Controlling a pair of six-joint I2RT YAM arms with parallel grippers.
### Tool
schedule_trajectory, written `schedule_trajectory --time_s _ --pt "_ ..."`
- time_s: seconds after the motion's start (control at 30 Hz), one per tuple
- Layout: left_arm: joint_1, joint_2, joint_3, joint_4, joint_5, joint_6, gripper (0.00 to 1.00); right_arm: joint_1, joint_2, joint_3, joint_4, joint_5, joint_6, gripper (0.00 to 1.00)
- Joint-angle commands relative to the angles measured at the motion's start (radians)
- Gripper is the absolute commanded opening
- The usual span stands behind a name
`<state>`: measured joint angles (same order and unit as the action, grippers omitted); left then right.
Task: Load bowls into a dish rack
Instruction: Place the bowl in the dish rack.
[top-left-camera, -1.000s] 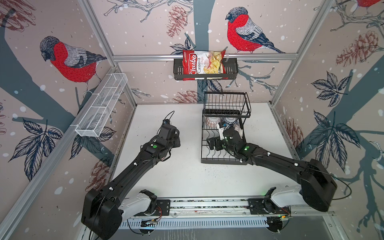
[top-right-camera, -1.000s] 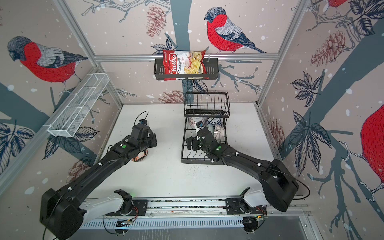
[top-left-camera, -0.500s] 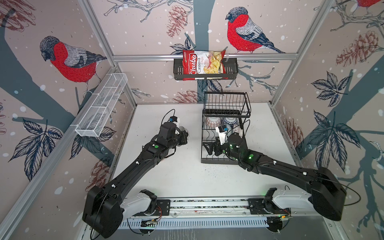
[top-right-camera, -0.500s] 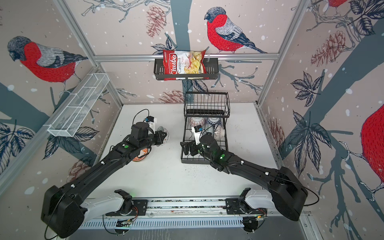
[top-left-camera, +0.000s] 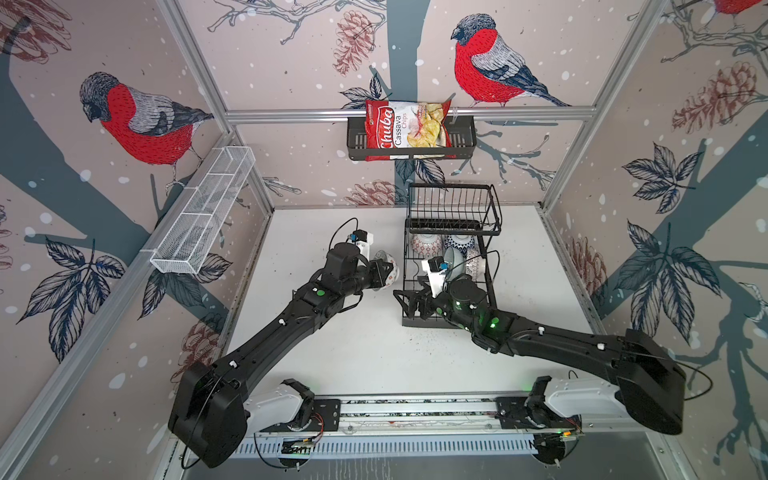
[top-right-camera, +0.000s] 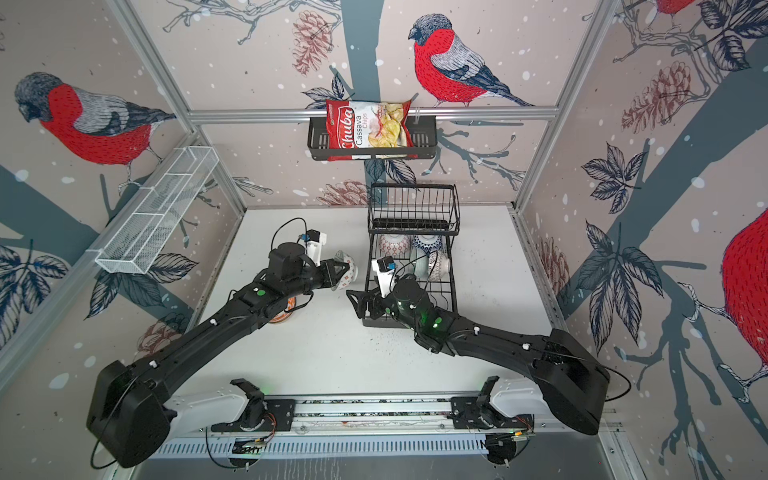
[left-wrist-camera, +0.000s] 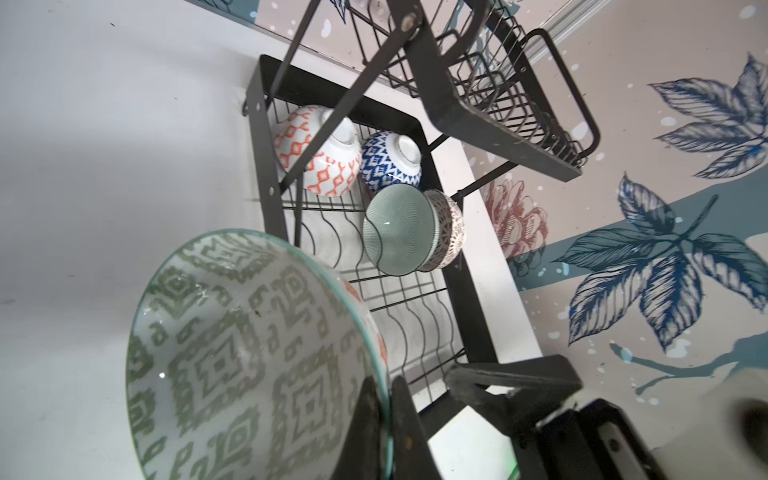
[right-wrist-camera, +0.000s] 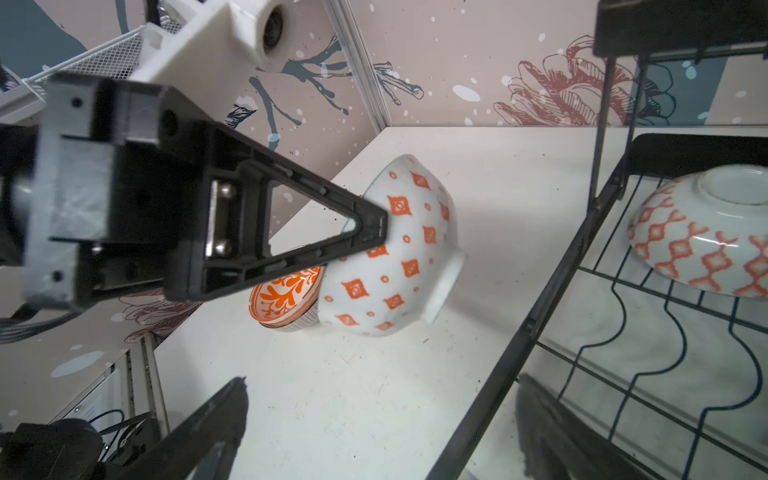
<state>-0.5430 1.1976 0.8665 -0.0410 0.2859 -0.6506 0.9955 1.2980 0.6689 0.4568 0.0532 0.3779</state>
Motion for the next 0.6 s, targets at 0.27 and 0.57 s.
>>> schedule_trajectory --time_s 0.27,0.57 --pt "-0.047 0.008 0.022 0.136 0.015 -0.027 0.00 0.003 0.065 0.023 0.107 0.044 0.029 1.00" --pt "-0.058 0.013 0.020 0.155 0.033 -0.029 0.00 0.000 0.094 0.028 0.144 0.089 0.044 0.99"
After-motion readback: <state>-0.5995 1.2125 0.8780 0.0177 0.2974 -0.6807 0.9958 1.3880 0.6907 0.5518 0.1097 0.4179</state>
